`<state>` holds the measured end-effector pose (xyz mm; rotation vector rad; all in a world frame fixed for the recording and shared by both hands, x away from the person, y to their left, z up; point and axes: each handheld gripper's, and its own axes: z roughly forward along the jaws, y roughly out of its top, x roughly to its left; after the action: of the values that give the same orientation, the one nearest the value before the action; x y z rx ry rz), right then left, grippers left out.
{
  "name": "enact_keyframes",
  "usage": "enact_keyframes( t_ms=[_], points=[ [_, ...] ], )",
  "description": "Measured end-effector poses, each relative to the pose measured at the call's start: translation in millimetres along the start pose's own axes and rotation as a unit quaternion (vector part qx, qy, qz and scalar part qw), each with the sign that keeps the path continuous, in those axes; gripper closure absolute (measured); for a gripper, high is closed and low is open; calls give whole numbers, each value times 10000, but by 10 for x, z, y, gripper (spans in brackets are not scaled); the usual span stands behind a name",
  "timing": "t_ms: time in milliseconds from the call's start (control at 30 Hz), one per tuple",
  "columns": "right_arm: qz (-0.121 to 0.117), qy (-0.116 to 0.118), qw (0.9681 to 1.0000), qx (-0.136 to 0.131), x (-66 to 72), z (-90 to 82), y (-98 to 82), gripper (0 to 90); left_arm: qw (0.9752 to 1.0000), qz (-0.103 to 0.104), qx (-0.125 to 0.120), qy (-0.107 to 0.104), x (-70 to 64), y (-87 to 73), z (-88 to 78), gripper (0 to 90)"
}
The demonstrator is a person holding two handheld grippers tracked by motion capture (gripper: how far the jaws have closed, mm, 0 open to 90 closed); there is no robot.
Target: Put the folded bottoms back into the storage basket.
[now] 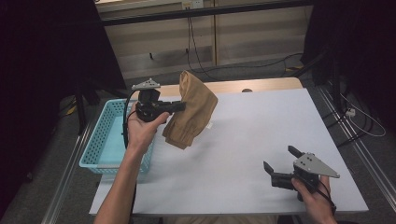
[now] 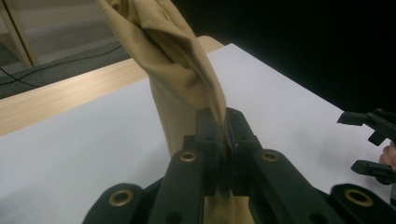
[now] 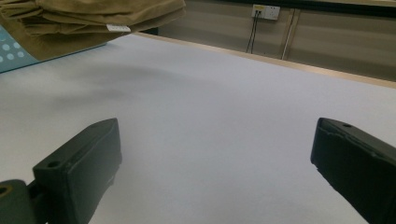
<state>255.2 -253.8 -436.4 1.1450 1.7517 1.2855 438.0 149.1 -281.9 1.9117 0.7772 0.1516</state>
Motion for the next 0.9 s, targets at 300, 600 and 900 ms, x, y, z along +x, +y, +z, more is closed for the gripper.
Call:
enact_keyframes(
  t_ms=[300, 600, 900],
  points=[
    [-6, 1, 10000, -5, -2, -5, 0, 16, 9999, 16, -147, 83, 16, 50, -153, 861],
    [-13, 13, 10000, -8, 3, -3, 2, 16, 9995, 2, -296, 135, 65, 76, -340, 861],
    [-13, 19, 10000, -12, 1, -6, 2, 16, 9988, -11, -471, 111, 103, 97, -540, 861]
  ],
)
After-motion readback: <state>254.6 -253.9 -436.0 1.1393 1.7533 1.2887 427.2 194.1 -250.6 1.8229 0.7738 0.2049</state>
